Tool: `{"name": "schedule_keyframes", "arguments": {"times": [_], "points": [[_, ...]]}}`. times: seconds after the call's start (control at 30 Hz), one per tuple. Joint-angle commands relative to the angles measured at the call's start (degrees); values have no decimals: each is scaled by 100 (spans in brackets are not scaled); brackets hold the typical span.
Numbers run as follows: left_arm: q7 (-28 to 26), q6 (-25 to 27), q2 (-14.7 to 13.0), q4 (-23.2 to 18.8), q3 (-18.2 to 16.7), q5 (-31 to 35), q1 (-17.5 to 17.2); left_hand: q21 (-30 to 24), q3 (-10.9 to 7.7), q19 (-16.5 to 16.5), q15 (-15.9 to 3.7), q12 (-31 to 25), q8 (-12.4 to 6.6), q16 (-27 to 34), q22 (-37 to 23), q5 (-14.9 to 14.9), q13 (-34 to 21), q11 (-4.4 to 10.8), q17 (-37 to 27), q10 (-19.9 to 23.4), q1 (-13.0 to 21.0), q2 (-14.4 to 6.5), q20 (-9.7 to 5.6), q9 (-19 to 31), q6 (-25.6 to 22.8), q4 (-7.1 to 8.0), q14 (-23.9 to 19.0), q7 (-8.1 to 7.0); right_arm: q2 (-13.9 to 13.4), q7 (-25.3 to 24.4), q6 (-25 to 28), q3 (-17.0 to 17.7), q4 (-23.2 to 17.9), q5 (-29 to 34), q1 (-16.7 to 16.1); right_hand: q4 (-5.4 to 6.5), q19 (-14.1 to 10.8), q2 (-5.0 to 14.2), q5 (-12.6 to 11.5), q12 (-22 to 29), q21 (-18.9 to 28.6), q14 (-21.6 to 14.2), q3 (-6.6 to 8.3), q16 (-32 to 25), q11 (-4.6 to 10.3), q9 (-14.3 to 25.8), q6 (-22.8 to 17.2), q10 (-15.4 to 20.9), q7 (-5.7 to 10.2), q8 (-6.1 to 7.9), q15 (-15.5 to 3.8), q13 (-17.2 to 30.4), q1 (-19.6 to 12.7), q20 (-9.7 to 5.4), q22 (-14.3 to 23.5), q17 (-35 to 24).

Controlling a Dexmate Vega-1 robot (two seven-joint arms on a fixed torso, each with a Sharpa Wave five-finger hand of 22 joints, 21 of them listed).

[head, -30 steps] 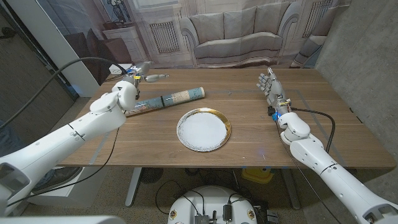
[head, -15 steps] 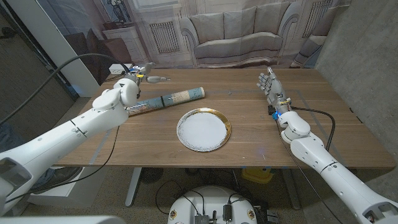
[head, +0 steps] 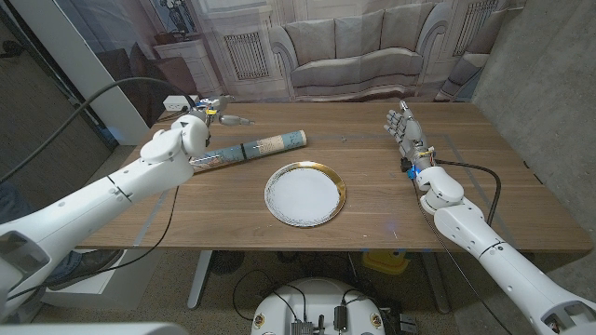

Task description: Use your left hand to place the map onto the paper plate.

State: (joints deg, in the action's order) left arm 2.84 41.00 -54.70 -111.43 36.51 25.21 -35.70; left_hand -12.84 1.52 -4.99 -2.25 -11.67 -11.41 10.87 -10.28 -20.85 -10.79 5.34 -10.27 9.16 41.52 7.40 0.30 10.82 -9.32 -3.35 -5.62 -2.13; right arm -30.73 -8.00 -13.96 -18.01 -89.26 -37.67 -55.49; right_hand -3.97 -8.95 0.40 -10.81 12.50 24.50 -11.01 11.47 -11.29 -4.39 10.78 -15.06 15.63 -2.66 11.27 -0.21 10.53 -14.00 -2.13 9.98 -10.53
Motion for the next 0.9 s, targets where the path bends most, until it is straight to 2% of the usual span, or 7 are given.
{"name": "schedule_keyframes", "arguments": {"times": [0.03, 0.07, 0.3, 0.67, 0.9], "points": [[323, 111, 41, 63, 190, 148, 207, -44, 82, -99, -38, -44, -56, 61, -14, -40, -33, 22, -23, 97, -17, 78, 78, 8, -53, -26, -120, -96, 26, -48, -51, 8, -11, -2, -64, -22, -58, 37, 2, -6, 1, -10, 4, 20, -24, 12, -41, 22, 0, 23, 13, 18, -15, -189, 33, -9], [372, 163, 53, 58, 220, 178, 235, -46, 117, -121, -39, -61, -53, 66, -15, -32, -34, -8, -26, 142, -47, 105, 100, 8, -55, -18, -141, -97, 19, -43, -57, 9, -14, 2, -72, -22, -59, 38, 2, -7, -2, -8, 3, 21, -23, 12, -44, 20, 0, 24, 17, 18, -15, -189, 33, -9], [638, 291, 59, 52, 392, 375, 381, -97, 246, -323, -71, -78, -48, 88, -21, -10, -40, 32, -35, 211, -128, 169, 235, 10, -76, 1, -250, -116, -1, -75, -74, 35, -74, -1, -148, -26, -67, 40, 2, -10, -17, -2, 1, 24, -30, 13, -46, 17, -4, 21, 20, 18, -15, -186, 34, -9], [967, 406, 55, 3, 546, 606, 499, -90, 318, -368, -104, -95, -81, 92, -26, -8, -46, 64, -41, 284, -140, 166, 281, 12, -190, 3, -311, -126, -44, -78, -70, 48, -127, 9, -211, -32, -72, 46, 3, -12, -44, -2, -2, 25, -27, 13, -48, 18, -3, 18, 26, 19, -17, -178, 36, -9], [1060, 471, 71, -33, 582, 698, 495, -77, 365, -385, -20, -75, -68, 81, -26, -9, -49, 44, -41, 254, -129, 163, 325, 14, -180, -6, -324, -102, -23, -77, -97, 64, -126, -22, -235, -36, -83, 50, 3, -13, -60, -8, -4, 23, 11, 14, -47, 19, 14, 15, 18, 19, -18, -175, 37, -9]]}}
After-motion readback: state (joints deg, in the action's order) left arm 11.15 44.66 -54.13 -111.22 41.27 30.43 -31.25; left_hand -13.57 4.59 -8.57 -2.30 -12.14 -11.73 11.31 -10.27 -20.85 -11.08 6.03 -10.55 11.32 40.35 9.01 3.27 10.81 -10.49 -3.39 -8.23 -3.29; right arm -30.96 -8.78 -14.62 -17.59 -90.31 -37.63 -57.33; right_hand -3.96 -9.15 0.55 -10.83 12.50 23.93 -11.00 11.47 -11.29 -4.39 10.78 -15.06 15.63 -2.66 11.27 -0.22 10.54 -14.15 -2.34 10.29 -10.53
